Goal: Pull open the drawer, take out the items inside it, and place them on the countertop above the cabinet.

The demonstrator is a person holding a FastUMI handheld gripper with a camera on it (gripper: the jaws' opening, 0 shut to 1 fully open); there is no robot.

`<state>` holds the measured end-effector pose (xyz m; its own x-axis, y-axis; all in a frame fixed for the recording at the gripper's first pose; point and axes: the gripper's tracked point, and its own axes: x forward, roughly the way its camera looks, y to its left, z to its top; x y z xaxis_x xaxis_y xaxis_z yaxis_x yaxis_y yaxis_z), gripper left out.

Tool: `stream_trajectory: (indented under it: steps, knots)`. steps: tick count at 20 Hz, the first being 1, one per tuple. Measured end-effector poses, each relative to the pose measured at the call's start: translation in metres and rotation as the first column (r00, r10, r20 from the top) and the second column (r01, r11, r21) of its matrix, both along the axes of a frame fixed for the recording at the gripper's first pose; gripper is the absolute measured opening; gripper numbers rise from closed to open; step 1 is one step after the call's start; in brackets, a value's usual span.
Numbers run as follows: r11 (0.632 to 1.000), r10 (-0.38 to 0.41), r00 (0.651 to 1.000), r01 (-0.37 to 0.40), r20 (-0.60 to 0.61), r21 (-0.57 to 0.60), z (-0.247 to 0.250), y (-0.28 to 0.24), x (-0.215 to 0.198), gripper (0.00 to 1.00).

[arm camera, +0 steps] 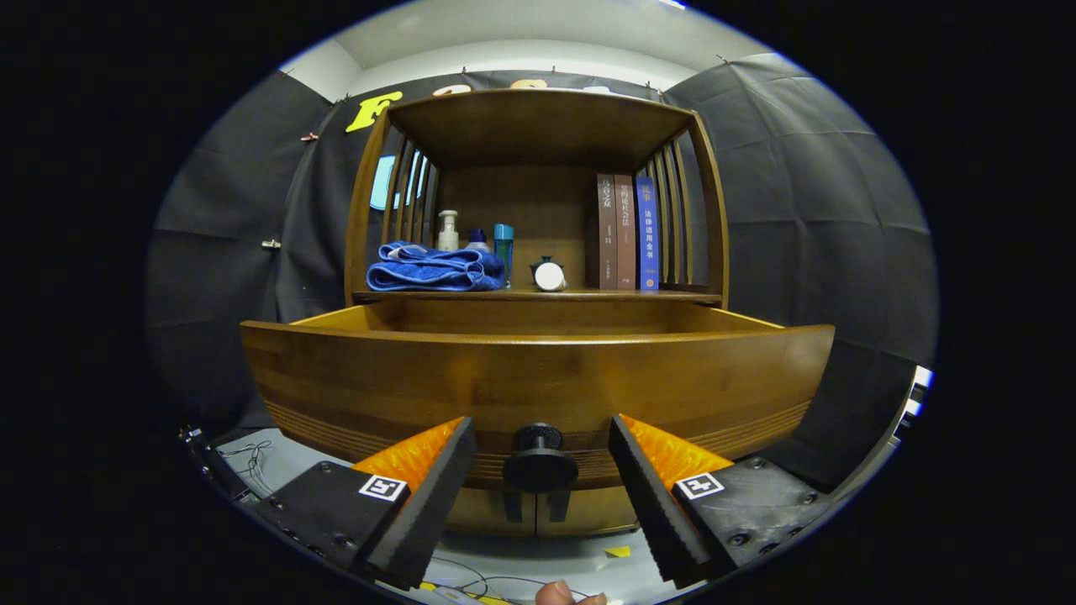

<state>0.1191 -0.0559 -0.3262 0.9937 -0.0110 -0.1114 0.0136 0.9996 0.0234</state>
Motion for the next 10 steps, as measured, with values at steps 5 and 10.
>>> stream_trajectory:
  steps: [5,10]
  knots:
    - [1.0,0.006,0.999,-0.006,0.033,-0.021,0.004,0.002,0.0,0.99]
    - [1.0,0.011,1.0,-0.011,0.011,0.014,0.007,0.002,0.02,0.99]
